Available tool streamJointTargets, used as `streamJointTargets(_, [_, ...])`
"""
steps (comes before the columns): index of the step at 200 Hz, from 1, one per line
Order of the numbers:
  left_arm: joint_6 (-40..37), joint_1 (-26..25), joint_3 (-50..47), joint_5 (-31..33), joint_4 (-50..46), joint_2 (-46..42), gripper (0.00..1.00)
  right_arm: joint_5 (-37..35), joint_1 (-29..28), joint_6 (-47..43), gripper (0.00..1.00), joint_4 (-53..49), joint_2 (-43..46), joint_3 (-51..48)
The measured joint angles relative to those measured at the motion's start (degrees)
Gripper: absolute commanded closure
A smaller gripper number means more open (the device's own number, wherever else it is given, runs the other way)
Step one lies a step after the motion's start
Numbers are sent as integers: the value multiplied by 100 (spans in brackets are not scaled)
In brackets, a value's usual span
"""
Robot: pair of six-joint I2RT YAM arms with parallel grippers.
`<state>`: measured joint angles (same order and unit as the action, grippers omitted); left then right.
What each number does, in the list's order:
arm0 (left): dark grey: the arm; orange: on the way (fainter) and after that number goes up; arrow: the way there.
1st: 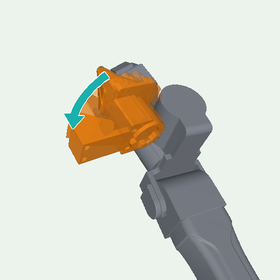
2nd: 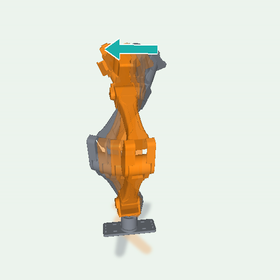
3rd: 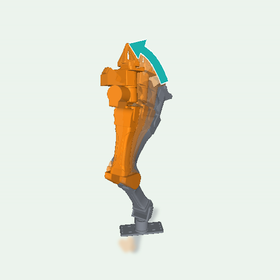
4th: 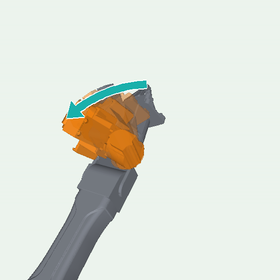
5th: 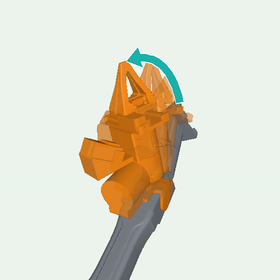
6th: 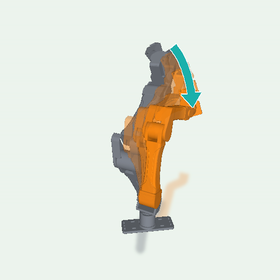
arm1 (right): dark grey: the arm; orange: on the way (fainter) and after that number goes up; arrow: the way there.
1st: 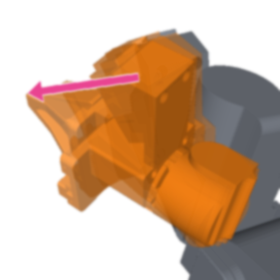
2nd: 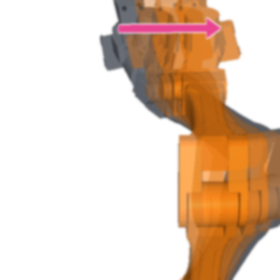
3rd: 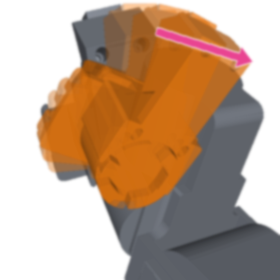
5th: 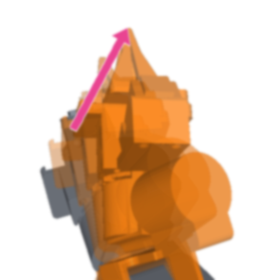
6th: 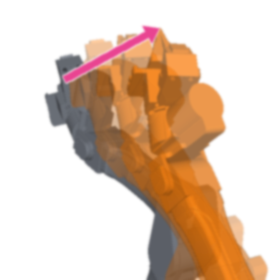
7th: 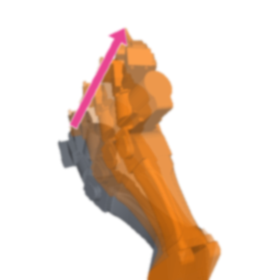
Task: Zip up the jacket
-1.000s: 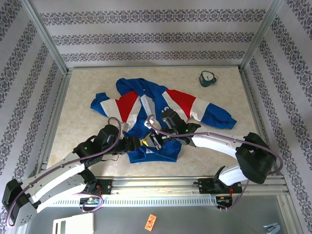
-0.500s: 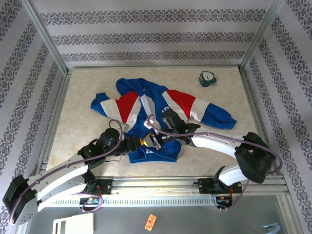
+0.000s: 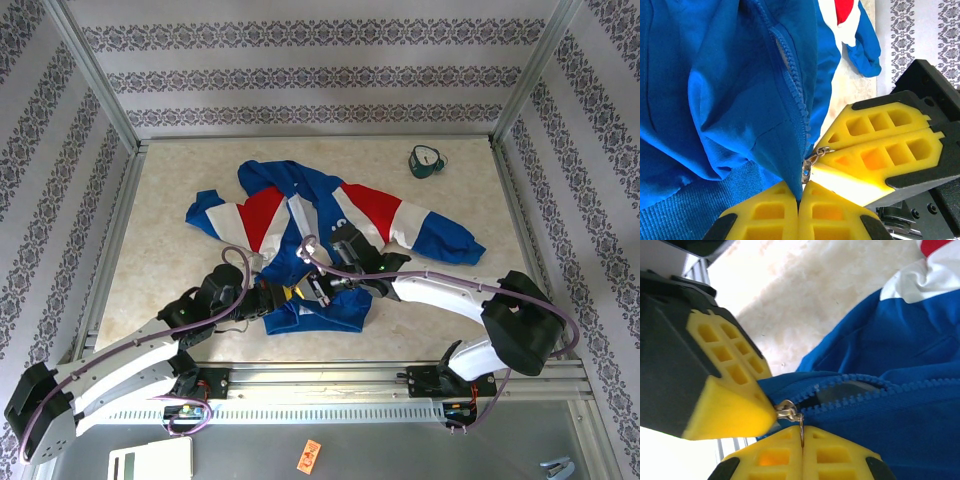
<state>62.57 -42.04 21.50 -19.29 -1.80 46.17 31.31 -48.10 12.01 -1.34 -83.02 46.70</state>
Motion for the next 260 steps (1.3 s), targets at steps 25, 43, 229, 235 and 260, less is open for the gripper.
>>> streamJointTargets(25, [-133,0,144,-22,-280,-4,100,-348,-42,-4,100,-214,-2,162])
streamJointTargets(43, [-243,0,256,-44,-479,-4,100,-603,-44,-11,100,-326,-2,260])
streamJointTargets(229, [-1163,131,1578,310,-3106,-553,100,-1440,1108,-667,100,-780,-114,1040])
streamJointTargets(235, [-1185,170,1631,334,-3204,-562,100,-1443,1172,-688,100,-793,-114,1064])
streamJointTargets(260, [-1287,372,1825,369,-3563,-568,100,-1464,1421,-778,100,-817,-114,1123])
